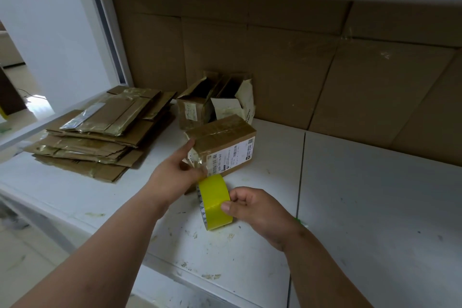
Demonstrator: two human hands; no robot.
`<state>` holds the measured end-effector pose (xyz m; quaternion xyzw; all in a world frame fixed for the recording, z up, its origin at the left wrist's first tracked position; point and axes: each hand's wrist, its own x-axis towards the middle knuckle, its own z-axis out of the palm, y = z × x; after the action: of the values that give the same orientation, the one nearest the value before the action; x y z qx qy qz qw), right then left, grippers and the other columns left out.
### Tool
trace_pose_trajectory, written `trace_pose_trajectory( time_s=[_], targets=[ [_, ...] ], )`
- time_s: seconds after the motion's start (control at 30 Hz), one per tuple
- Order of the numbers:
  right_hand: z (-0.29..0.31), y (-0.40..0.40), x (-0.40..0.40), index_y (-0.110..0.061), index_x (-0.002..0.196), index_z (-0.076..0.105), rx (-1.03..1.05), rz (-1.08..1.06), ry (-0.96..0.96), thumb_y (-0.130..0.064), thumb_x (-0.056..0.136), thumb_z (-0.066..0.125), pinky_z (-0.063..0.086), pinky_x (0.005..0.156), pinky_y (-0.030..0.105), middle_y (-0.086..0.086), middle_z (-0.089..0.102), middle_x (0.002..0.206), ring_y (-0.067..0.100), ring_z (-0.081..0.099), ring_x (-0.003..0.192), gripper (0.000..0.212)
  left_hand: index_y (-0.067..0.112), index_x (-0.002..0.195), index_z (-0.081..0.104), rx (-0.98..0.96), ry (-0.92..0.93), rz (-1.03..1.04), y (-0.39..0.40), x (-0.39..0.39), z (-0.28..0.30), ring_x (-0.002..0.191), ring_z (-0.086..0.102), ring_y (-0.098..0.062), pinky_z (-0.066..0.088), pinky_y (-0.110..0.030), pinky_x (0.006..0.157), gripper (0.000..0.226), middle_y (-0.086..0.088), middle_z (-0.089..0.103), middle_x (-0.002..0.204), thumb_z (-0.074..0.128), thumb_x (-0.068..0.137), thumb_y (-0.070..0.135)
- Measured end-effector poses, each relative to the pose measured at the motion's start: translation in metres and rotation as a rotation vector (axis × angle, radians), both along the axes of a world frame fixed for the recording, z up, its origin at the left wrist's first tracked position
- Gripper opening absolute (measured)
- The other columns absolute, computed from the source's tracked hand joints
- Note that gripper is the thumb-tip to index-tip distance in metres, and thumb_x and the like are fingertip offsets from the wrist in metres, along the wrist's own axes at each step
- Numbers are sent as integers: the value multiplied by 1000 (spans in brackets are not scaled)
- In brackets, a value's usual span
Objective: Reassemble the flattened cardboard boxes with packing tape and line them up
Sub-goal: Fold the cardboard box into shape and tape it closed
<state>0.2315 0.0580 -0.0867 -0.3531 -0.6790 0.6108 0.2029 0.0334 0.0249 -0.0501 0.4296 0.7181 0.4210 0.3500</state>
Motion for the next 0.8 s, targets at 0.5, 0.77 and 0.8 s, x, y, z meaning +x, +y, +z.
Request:
trace_pose_trajectory(
  time_s=[0.5, 0.77, 0.8],
  targets=[
    [-15, 30, 41, -23, 108, 56, 699, -270, -1014, -34, 96, 49, 41, 90, 35, -4, 56, 109, 19, 57, 101, 18, 46, 148, 36, 111, -252, 129, 5, 18, -12, 91, 67, -17, 52, -26, 69, 72, 2, 70, 100, 62, 95, 6],
    [14, 33, 18, -33, 99, 48, 388, -398, -340, -34, 100, 48, 54, 62, 39, 1, 57, 76, 21, 57, 63, 2, 51, 147, 33, 114, -291, 138, 6, 19, -14, 96, 69, -19, 55, -33, 80, 73, 1, 72, 106, 66, 93, 13],
    [21, 33, 13, -34, 100, 52, 345, -369, -317, -32, 99, 52, 51, 60, 33, -1, 57, 79, 18, 57, 63, 2, 51, 147, 32, 113, -289, 134, 6, 19, -13, 96, 69, -19, 55, -33, 80, 73, 2, 72, 107, 65, 94, 14]
  ],
)
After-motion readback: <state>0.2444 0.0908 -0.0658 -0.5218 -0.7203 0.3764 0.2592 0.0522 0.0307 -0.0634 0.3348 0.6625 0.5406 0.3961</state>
